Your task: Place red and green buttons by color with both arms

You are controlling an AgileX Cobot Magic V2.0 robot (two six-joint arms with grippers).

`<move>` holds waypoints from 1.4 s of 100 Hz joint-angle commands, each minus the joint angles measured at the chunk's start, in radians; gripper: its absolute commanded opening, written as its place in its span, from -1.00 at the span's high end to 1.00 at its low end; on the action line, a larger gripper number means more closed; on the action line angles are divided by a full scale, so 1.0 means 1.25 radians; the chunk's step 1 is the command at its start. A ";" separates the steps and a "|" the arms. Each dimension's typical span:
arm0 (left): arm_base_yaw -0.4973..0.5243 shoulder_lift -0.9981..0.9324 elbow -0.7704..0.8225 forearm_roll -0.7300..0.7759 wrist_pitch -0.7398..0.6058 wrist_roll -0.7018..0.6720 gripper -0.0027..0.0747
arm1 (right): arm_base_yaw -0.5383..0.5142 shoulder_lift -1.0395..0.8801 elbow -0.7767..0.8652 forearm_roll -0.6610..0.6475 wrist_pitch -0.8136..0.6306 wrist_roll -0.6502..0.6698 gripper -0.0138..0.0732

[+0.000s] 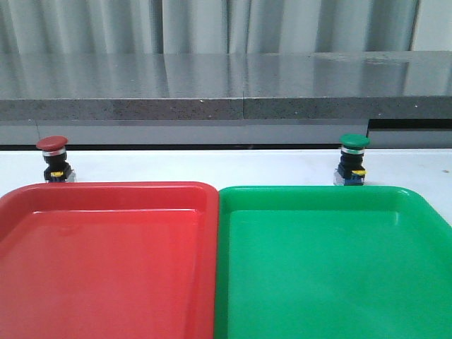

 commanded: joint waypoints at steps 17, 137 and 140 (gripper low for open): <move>0.001 0.177 -0.176 -0.016 0.119 -0.003 0.98 | -0.003 -0.018 -0.011 -0.009 -0.070 0.000 0.84; 0.001 0.297 -0.208 0.022 0.107 -0.003 -0.78 | -0.003 -0.018 -0.011 -0.009 -0.070 0.000 0.84; 0.001 0.312 -0.218 0.022 0.105 -0.003 -0.78 | -0.003 -0.018 -0.011 -0.009 -0.070 0.000 0.84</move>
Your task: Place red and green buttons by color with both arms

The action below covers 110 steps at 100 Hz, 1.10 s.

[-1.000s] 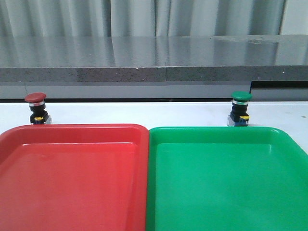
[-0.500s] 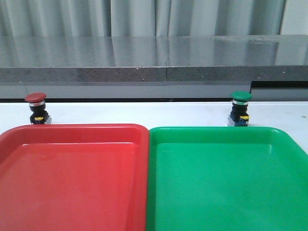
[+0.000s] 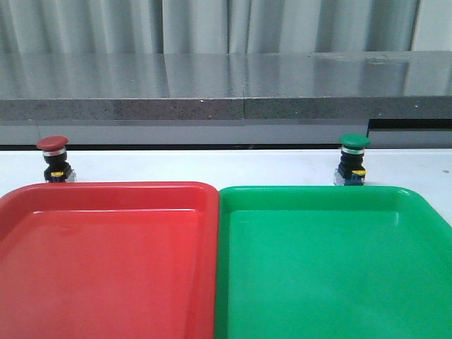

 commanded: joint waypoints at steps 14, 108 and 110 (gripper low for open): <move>0.001 0.135 -0.104 -0.014 -0.069 -0.003 -0.78 | -0.003 -0.018 -0.011 -0.009 -0.070 0.000 0.84; -0.068 0.811 -0.501 0.000 -0.189 -0.003 -0.78 | -0.003 -0.018 -0.011 -0.009 -0.070 0.000 0.84; -0.068 0.822 -0.506 0.002 -0.190 -0.003 -0.78 | -0.003 -0.018 -0.011 -0.009 -0.070 0.000 0.84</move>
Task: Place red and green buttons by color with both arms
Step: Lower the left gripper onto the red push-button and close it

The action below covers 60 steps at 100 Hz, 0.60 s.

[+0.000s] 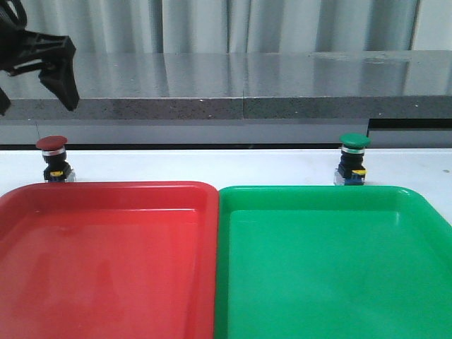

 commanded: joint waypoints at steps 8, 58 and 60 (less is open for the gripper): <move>-0.003 0.039 -0.061 0.003 -0.051 -0.003 -0.78 | -0.003 -0.018 -0.011 -0.009 -0.070 0.000 0.84; -0.003 0.094 -0.071 0.003 -0.055 -0.003 -0.54 | -0.003 -0.018 -0.011 -0.009 -0.070 0.000 0.84; -0.003 0.094 -0.071 0.003 -0.055 -0.003 -0.50 | -0.003 -0.018 -0.011 -0.009 -0.070 0.000 0.84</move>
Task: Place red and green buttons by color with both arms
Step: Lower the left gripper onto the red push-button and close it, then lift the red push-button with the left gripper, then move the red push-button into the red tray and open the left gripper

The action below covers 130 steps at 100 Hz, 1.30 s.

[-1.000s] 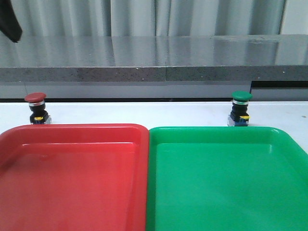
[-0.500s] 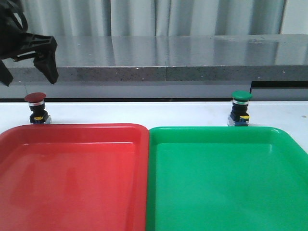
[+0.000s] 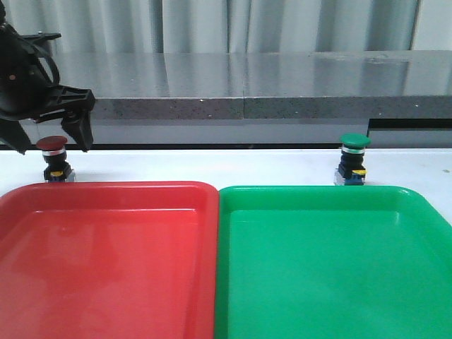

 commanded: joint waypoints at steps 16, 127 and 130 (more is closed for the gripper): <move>-0.003 -0.042 -0.024 -0.002 -0.034 -0.003 0.12 | -0.003 -0.018 -0.011 -0.009 -0.070 0.000 0.84; -0.115 -0.379 0.189 -0.060 -0.011 -0.051 0.63 | -0.003 -0.018 -0.011 -0.009 -0.070 0.000 0.84; -0.128 -0.379 0.204 -0.060 -0.022 -0.051 0.63 | -0.003 -0.018 -0.011 -0.009 -0.070 0.000 0.84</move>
